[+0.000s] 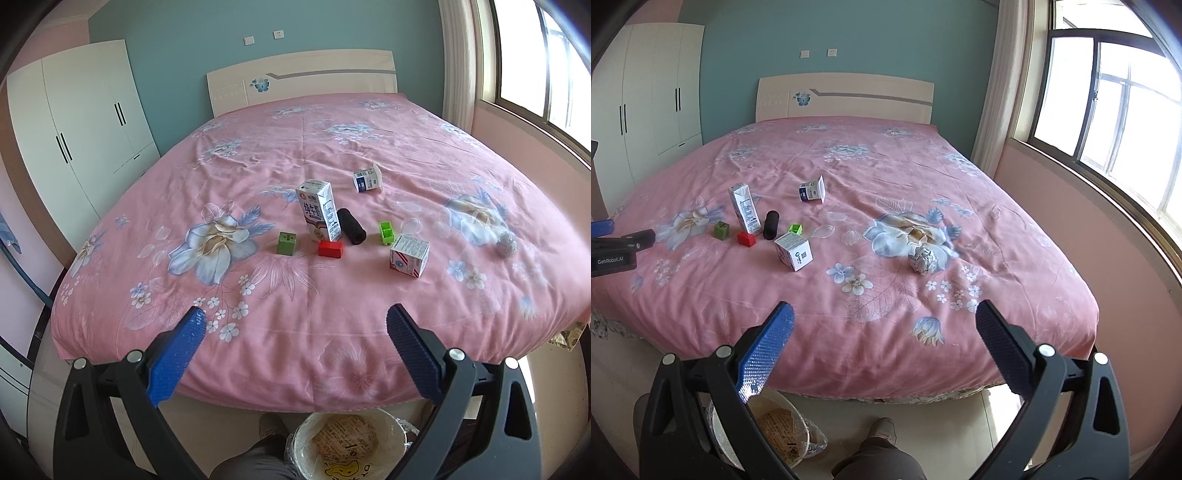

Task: Collect trash
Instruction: 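Move both tools forward over the bed toward the scattered items, then grasp the crumpled paper ball with the right tool while the left tool grasps the white milk carton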

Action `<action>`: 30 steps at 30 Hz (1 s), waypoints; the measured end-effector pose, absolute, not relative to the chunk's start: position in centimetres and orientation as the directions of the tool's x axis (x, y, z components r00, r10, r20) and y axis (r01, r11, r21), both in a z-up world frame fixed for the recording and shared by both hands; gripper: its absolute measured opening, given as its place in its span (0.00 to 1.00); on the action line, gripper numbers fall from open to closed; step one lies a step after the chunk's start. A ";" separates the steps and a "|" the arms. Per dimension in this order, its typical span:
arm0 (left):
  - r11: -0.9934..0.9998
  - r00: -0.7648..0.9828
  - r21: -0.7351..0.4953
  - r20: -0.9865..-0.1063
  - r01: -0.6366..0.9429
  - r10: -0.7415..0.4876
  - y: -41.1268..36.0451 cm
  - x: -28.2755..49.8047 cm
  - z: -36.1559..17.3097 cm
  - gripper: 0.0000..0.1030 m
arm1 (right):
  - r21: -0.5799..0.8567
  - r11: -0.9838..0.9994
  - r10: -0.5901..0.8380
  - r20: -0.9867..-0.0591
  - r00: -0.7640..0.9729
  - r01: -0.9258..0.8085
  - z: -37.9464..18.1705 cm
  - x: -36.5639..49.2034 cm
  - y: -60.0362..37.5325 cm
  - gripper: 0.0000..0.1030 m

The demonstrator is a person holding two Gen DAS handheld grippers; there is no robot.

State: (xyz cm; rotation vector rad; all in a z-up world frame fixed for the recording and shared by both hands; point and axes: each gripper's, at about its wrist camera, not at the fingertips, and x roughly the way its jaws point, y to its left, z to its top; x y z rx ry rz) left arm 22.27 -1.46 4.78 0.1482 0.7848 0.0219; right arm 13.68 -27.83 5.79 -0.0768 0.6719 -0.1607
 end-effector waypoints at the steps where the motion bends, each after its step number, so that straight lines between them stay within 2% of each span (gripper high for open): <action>1: 0.990 0.704 0.138 -0.706 0.029 0.077 -1.5 23.2 4.7 0.97 | -0.124 0.984 -0.176 -0.614 0.770 0.126 5.8 14.5 -28.1 0.94; 9: 0.994 0.662 0.114 -0.745 0.003 0.083 -1.5 30.0 2.8 0.97 | -0.122 0.980 -0.197 -0.639 0.743 0.155 4.2 21.1 -30.2 0.94; 20: 0.994 0.616 0.103 -0.781 -0.031 0.100 -1.7 39.4 -2.0 0.97 | -0.115 0.972 -0.226 -0.715 0.662 0.207 -1.8 30.0 -33.3 0.94; 30: 0.986 0.646 0.097 -0.763 0.137 -0.014 -2.1 46.3 -6.0 0.97 | -0.138 0.960 -0.260 -0.761 0.595 0.243 -7.3 35.9 -35.5 0.94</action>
